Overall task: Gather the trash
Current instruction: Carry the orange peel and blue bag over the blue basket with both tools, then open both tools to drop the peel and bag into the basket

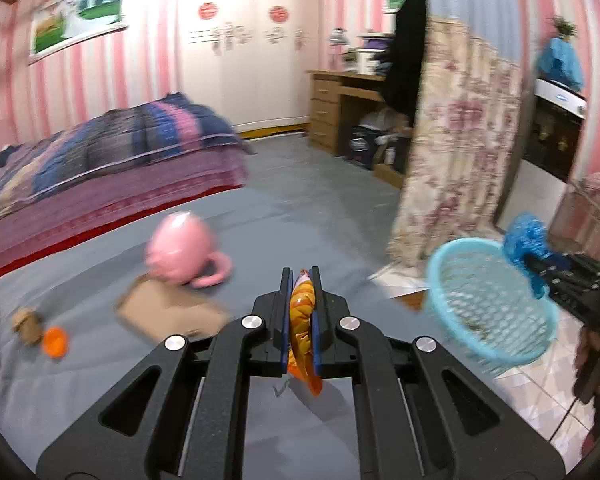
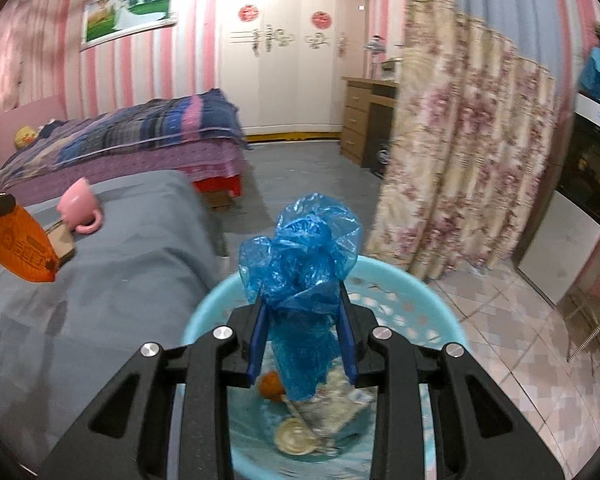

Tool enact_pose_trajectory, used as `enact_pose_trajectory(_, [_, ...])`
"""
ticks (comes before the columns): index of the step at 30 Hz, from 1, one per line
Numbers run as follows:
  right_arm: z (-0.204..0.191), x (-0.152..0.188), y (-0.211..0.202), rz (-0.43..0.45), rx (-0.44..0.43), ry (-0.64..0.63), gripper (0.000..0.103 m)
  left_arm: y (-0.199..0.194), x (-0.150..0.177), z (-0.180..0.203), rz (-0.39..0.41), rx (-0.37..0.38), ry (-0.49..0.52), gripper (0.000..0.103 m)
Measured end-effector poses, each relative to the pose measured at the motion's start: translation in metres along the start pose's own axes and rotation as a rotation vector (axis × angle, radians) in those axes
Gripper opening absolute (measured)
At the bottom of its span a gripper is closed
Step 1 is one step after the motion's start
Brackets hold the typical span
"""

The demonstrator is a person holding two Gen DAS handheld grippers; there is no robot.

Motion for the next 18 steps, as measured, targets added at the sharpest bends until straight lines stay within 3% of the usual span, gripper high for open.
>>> enact_pose_trajectory(9, [0.054,0.01,-0.007,-0.001,0.073,0.036,0.031,0.028,-0.019,0.116,-0.003,0.176,0.053,0.006])
enact_pose_trajectory(18, [0.086,0.026,-0.009,-0.018,0.096,0.098,0.031,0.056,-0.009,0.176,-0.059,0.261,0.088,0.006])
Point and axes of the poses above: each gripper's, at about its wrist camera, not at the fingertips, and y roughly the way its jaws point, z to its right, x to its underside, the point moved 7 cm from there along y, roughly the way its jaws point, and after that the axes turned 1 degree about z, right-handed, at the moved point
